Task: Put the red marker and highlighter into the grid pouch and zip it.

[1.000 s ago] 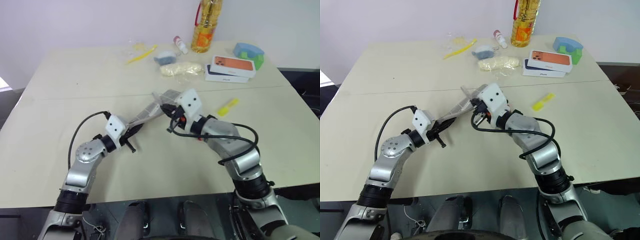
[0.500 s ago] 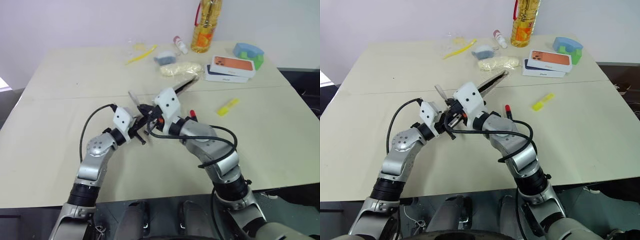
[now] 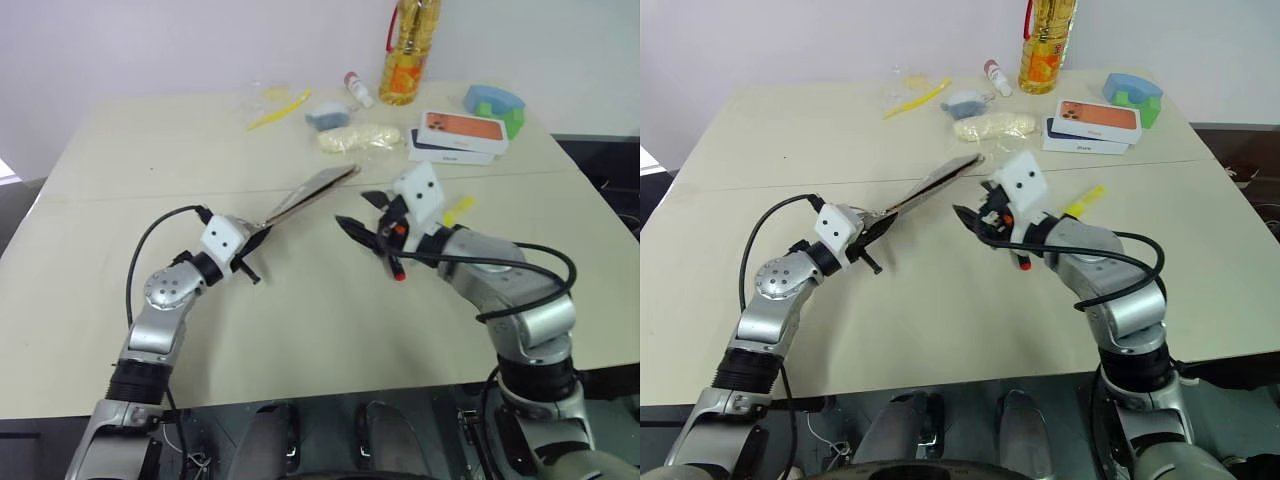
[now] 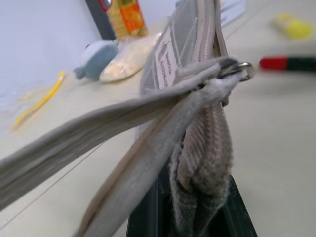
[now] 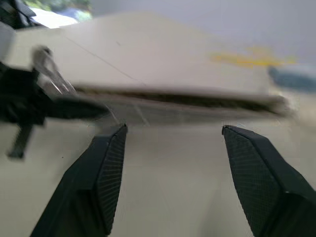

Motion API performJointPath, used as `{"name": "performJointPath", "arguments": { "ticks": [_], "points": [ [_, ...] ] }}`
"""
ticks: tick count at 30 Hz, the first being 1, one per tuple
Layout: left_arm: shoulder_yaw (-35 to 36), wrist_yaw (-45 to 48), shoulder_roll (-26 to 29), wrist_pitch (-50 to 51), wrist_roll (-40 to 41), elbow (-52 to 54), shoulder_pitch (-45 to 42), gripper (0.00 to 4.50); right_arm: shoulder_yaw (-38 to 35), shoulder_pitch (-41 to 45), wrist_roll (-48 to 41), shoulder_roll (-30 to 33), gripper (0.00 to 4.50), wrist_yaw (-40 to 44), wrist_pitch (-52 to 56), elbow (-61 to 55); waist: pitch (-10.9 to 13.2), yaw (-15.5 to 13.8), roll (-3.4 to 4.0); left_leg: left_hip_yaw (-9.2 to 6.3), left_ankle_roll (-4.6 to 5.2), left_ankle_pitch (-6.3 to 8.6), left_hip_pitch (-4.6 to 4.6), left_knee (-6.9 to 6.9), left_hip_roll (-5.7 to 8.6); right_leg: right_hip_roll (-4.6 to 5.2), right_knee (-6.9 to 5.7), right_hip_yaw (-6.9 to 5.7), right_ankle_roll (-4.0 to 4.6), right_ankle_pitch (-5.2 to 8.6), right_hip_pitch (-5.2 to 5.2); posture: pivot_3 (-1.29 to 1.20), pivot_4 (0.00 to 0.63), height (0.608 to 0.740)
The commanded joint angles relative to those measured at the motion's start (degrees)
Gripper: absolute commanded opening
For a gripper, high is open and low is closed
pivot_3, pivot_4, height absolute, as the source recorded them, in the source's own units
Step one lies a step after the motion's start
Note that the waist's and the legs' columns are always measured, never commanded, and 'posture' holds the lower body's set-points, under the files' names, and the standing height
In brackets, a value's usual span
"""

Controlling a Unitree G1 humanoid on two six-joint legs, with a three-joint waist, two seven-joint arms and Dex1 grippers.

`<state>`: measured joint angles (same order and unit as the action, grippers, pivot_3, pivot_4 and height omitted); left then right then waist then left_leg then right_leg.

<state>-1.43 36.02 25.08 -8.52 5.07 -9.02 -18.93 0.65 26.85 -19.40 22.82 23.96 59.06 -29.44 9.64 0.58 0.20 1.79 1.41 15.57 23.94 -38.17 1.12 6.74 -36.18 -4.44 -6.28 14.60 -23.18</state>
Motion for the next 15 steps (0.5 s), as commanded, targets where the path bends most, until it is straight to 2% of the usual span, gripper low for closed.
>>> {"name": "performJointPath", "arguments": {
  "ticks": [1,9,14,15],
  "points": [
    [-0.39,0.48,1.53,-3.98,-2.19,-1.99,-0.5,0.0,-5.31,-1.65,-0.27,-2.67,3.3,-6.17,9.93,-0.53,0.0,-0.01,0.0,0.01,0.0,0.0,0.0,0.0,0.0,0.01,0.0,0.0,0.0,0.0,0.0,0.0,0.15,0.74],
    [-1.39,0.89,0.6,-6.67,-2.98,-4.77,-1.14,0.0,-4.16,-5.17,4.07,-7.63,3.3,-16.22,18.87,-1.24,0.0,0.0,0.0,0.02,0.0,0.0,0.01,0.0,0.01,0.04,-0.01,0.01,0.0,0.0,-0.03,0.0,0.15,0.74],
    [-1.59,0.52,0.03,-7.49,-3.24,-5.75,-1.59,0.0,-2.98,-7.3,5.94,-8.14,3.3,-18.26,18.09,0.69,-0.01,-0.08,-0.01,0.01,0.0,0.0,0.03,-0.01,0.05,0.05,-0.01,0.01,0.0,0.0,-0.02,0.0,0.15,0.74],
    [-1.51,0.49,0.02,-7.62,-3.22,-5.9,-1.58,0.0,-3.09,-7.4,6.0,-8.13,2.79,-18.25,17.77,0.96,-0.01,-0.09,-0.01,0.01,0.0,0.0,0.02,-0.01,0.05,0.04,-0.01,0.01,0.0,0.0,-0.01,0.0,0.15,0.74]
  ]
}}
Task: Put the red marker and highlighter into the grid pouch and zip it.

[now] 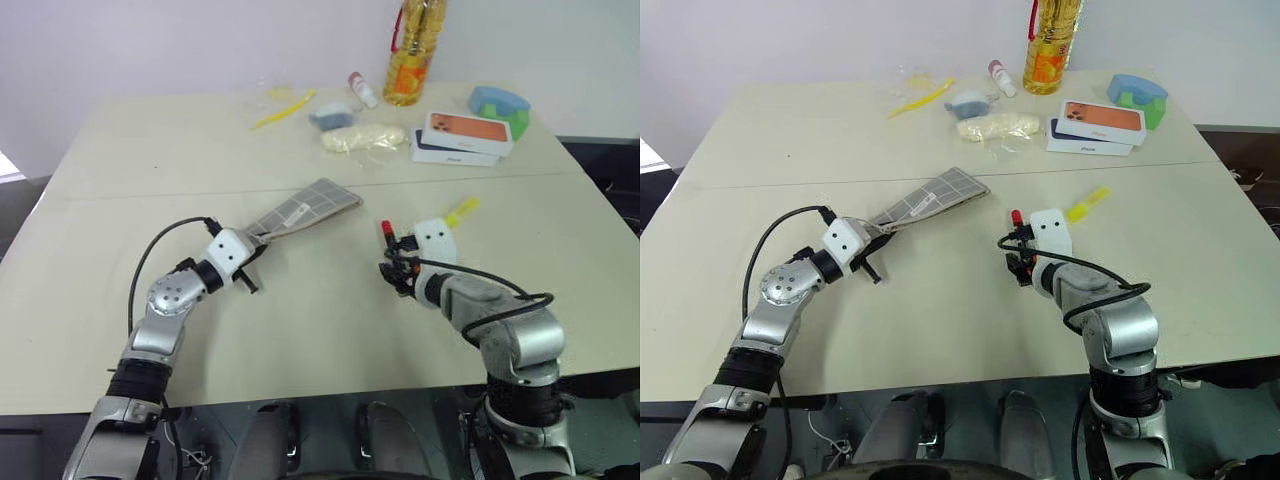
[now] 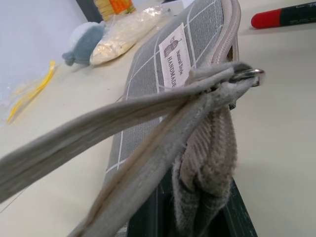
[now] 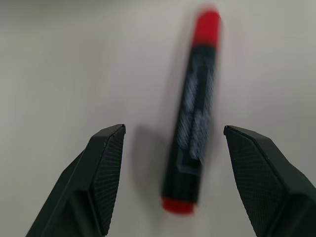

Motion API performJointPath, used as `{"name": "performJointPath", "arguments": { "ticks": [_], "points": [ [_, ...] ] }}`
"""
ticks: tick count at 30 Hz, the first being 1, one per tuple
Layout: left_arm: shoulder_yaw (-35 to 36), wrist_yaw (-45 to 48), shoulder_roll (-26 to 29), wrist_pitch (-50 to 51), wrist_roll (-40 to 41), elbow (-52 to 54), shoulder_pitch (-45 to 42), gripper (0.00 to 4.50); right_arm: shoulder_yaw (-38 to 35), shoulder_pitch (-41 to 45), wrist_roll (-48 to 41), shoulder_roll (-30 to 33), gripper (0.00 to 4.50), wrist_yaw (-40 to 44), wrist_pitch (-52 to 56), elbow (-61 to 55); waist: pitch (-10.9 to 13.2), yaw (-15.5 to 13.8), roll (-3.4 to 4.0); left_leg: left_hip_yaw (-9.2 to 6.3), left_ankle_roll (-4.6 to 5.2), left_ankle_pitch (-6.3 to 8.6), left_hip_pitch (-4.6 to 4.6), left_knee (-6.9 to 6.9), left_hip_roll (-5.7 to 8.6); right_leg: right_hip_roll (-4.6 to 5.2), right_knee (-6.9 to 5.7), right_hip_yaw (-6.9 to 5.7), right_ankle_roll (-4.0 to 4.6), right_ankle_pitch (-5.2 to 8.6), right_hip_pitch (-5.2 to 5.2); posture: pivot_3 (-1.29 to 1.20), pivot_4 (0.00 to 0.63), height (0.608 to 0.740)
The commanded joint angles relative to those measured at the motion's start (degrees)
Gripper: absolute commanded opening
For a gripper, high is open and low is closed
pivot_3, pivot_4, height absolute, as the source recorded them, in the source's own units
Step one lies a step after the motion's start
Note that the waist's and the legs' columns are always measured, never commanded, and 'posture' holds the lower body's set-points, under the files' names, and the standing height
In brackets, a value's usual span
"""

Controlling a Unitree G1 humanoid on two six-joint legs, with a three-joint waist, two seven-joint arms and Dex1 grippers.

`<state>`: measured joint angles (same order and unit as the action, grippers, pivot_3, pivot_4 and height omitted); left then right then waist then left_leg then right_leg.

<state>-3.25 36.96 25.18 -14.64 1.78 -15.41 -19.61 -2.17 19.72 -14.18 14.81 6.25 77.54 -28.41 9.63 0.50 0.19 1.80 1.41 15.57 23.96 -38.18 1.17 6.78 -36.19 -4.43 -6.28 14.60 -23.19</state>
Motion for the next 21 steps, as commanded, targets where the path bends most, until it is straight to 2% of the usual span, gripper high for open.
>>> {"name": "performJointPath", "arguments": {
  "ticks": [1,5,6,7,10,13,16,21],
  "points": [
    [0.42,-0.47,-0.05,-1.62,0.1,0.33,-0.88,0.0,-0.3,-0.29,0.92,-0.03,2.48,-0.55,-0.99,0.22,0.0,0.01,0.0,-0.01,0.0,0.0,0.0,0.0,0.0,-0.01,0.0,-0.01,0.0,0.0,0.0,0.0,0.15,0.74],
    [1.17,-0.74,-0.26,-1.07,0.97,0.08,-0.67,0.0,1.14,0.2,1.67,2.18,0.52,0.7,-4.16,0.73,0.0,0.12,0.0,-0.01,0.0,0.0,0.0,0.0,0.0,-0.01,-0.01,0.0,0.0,0.0,0.0,0.0,0.15,0.74],
    [1.28,-0.76,-0.32,-0.86,1.19,0.12,-0.63,0.0,1.65,0.3,1.77,2.87,0.41,1.21,-5.02,0.73,0.0,0.1,0.0,-0.01,0.0,0.0,0.0,0.0,0.0,-0.01,-0.01,-0.01,0.0,0.0,0.0,0.0,0.15,0.74],
    [1.4,-0.62,-0.31,-0.54,1.47,0.19,-0.59,0.0,2.89,0.39,2.42,4.29,0.42,1.71,-6.44,0.59,0.0,0.1,0.0,-0.01,0.0,0.0,0.0,0.0,0.0,-0.01,-0.01,0.0,0.0,0.0,0.0,0.0,0.15,0.74],
    [2.27,1.04,0.25,1.16,3.68,0.76,-0.29,0.0,11.51,0.08,8.24,16.56,0.42,7.68,-19.42,-0.81,0.01,0.09,0.0,0.0,0.01,0.0,0.0,-0.01,0.01,-0.01,-0.01,0.0,0.0,0.0,-0.02,0.0,0.15,0.74],
    [3.21,1.85,0.8,2.15,5.25,0.45,-0.72,0.0,13.73,-1.16,10.52,24.45,0.42,13.84,-32.06,-1.0,0.02,0.15,-0.04,-0.02,0.03,0.01,0.02,-0.02,0.03,-0.01,0.03,0.0,-0.03,0.02,-0.02,0.0,0.15,0.74],
    [3.66,2.48,1.22,2.08,5.43,-0.42,-1.28,0.0,12.39,-2.48,11.23,26.84,0.42,16.4,-39.12,0.1,0.03,0.18,-0.05,-0.01,0.03,0.01,0.01,-0.02,-0.03,-0.07,0.03,0.0,-0.07,0.04,-0.01,0.0,0.15,0.74],
    [3.28,4.1,1.57,1.23,5.2,-0.99,-1.32,0.0,11.95,-2.15,12.37,26.49,0.42,18.32,-42.45,0.87,0.03,0.05,-0.07,0.0,0.01,0.0,0.01,-0.05,-0.03,-0.04,0.03,-0.01,-0.07,0.04,0.03,0.0,0.15,0.74]
  ]
}}
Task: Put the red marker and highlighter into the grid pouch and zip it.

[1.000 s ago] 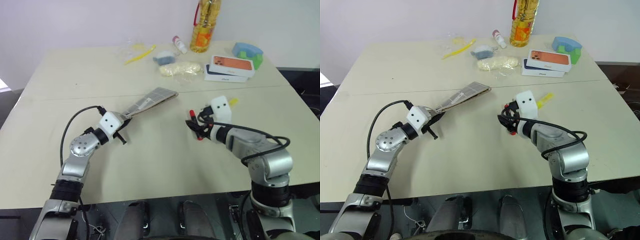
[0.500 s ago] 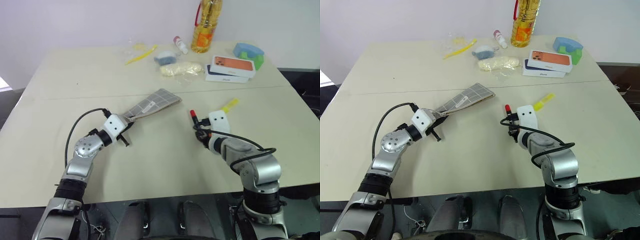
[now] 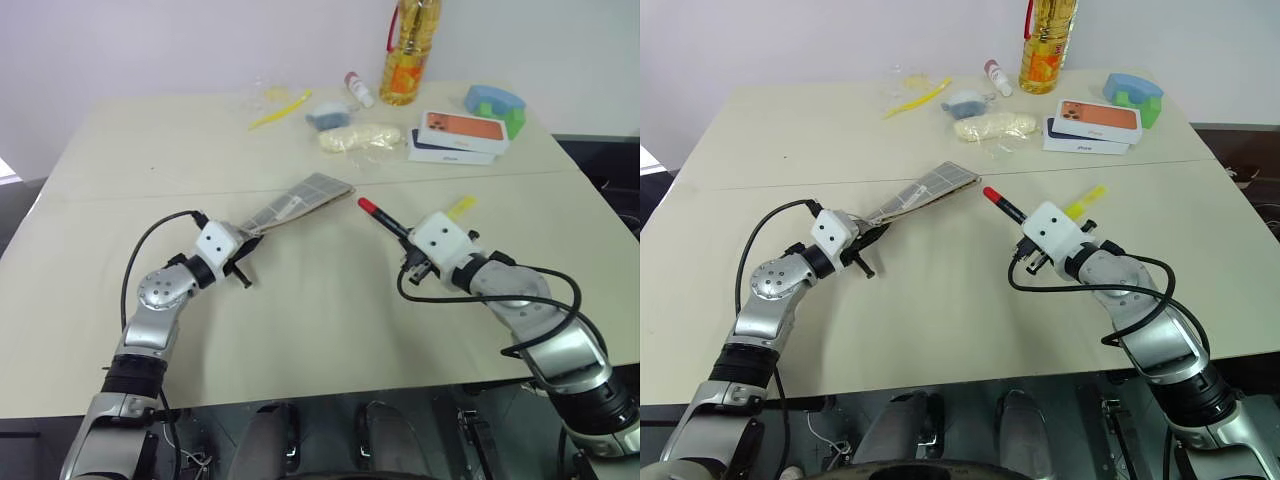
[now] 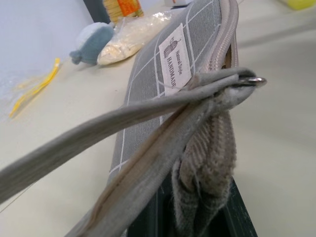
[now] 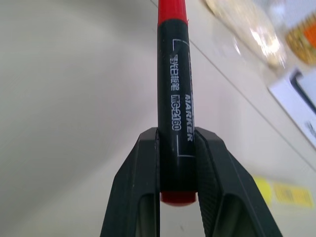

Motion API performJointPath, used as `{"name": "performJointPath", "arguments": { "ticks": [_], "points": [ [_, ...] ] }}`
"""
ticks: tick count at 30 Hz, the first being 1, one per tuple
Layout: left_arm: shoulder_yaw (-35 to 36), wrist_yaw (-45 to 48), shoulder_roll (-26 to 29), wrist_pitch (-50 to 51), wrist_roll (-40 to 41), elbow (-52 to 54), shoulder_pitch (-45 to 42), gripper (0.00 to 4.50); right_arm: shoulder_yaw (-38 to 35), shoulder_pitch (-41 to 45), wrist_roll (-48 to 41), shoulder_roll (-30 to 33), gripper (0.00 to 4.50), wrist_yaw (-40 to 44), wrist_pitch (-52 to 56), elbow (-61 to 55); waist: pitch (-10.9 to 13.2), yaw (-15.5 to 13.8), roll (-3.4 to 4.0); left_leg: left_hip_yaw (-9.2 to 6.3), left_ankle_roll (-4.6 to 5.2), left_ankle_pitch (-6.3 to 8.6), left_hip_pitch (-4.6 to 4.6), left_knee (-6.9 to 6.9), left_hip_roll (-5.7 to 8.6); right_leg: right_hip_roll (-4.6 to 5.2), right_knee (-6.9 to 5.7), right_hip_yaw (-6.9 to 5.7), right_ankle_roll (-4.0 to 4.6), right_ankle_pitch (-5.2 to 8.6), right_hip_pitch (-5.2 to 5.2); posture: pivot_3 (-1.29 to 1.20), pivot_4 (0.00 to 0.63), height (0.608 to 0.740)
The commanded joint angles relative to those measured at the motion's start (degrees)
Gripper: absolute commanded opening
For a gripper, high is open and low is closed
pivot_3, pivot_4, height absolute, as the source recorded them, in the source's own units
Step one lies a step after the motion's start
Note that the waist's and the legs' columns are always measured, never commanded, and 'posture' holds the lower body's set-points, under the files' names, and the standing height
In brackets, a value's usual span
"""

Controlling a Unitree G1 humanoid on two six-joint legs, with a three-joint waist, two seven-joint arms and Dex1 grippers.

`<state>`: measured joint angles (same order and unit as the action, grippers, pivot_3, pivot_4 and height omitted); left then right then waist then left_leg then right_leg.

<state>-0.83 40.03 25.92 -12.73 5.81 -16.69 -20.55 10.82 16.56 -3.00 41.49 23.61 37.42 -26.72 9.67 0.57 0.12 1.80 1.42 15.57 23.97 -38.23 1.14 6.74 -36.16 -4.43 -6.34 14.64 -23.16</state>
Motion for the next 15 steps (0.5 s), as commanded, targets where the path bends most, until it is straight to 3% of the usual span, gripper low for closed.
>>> {"name": "performJointPath", "arguments": {
  "ticks": [1,15],
  "points": [
    [0.84,1.28,0.84,-0.83,1.13,0.24,-0.35,0.0,-0.77,1.25,1.5,-0.37,0.42,1.23,-2.45,-0.83,0.0,-0.07,0.0,0.0,0.0,0.0,0.0,0.0,0.0,0.0,0.0,0.0,0.0,0.0,0.0,0.0,0.15,0.74],
    [0.59,1.94,0.45,-1.03,0.85,2.02,1.02,0.0,-0.1,1.73,3.78,-3.28,0.42,3.99,-2.47,-0.44,0.0,-0.17,0.0,0.0,0.0,0.0,0.0,-0.01,0.01,0.02,0.0,0.0,0.0,0.0,0.01,0.0,0.15,0.74]
  ]
}}
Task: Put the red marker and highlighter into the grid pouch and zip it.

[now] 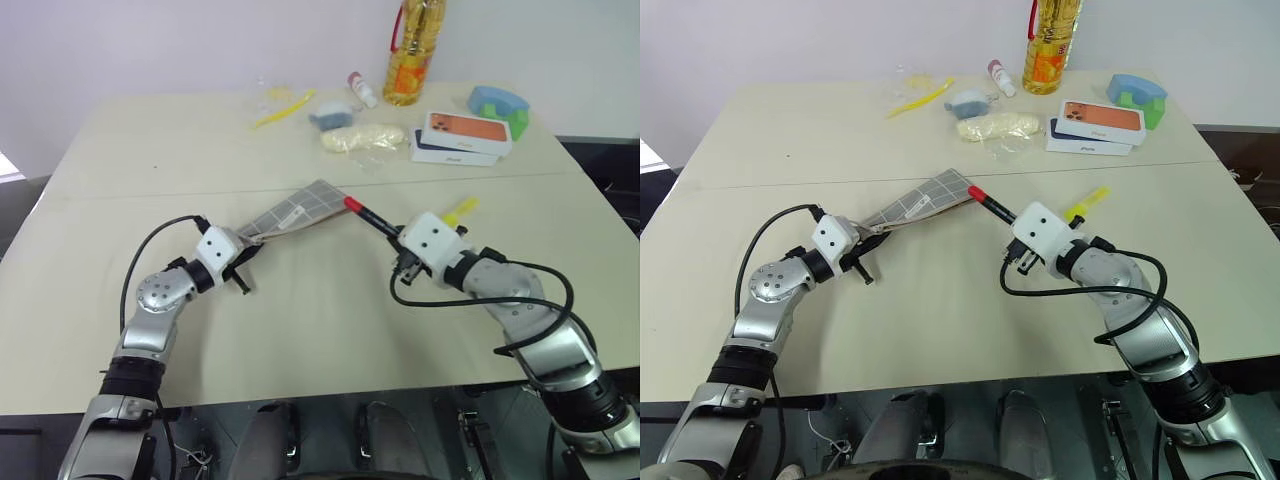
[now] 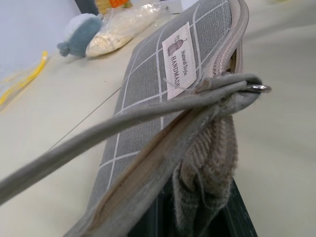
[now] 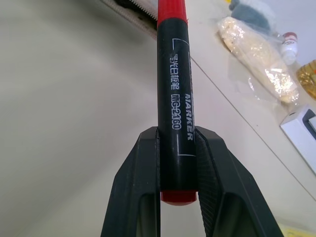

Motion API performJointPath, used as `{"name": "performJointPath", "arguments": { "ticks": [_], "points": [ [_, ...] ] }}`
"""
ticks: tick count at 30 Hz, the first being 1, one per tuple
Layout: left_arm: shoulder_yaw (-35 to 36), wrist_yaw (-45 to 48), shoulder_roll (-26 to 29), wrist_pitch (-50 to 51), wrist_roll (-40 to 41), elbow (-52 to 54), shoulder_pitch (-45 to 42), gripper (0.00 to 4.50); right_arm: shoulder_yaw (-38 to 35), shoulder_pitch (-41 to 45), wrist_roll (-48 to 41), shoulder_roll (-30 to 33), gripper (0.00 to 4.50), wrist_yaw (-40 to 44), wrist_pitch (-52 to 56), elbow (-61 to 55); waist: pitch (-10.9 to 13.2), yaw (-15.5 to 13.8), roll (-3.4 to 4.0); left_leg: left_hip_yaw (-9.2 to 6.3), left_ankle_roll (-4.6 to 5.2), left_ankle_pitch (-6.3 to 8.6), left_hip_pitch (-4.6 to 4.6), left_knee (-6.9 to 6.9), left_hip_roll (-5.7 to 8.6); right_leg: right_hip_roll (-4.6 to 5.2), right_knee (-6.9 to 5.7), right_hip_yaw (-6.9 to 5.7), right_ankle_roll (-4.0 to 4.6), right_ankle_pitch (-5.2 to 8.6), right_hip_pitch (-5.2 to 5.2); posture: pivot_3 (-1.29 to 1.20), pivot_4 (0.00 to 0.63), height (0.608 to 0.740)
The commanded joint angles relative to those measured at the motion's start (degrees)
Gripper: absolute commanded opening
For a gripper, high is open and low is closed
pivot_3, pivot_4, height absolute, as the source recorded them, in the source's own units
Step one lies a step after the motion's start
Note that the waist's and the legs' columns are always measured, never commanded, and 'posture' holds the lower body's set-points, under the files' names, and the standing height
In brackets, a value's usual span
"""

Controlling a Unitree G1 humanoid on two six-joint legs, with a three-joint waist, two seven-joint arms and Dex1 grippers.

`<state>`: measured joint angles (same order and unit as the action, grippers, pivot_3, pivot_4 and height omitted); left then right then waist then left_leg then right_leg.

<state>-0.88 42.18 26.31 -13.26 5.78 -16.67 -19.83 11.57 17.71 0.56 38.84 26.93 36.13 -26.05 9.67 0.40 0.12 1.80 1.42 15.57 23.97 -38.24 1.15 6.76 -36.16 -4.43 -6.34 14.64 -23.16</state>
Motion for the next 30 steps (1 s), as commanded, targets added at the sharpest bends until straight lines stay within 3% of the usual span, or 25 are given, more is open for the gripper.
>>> {"name": "performJointPath", "arguments": {
  "ticks": [1,30],
  "points": [
    [0.7,-0.28,0.01,-0.38,0.95,2.1,0.33,0.0,-1.05,0.31,0.01,-0.67,0.42,1.14,-1.46,-1.4,0.0,0.0,0.0,0.0,0.0,0.0,0.0,0.0,0.0,0.0,0.0,0.0,0.0,0.0,0.0,0.0,0.15,0.74],
    [-0.01,0.87,0.13,-1.02,0.37,3.13,1.05,0.0,-0.92,-0.58,3.04,-0.27,0.42,4.29,-2.12,-1.66,0.0,-0.05,0.0,0.0,0.0,0.0,0.0,-0.02,0.01,0.0,-0.01,0.0,0.0,0.0,0.01,0.0,0.15,0.74]
  ]
}}
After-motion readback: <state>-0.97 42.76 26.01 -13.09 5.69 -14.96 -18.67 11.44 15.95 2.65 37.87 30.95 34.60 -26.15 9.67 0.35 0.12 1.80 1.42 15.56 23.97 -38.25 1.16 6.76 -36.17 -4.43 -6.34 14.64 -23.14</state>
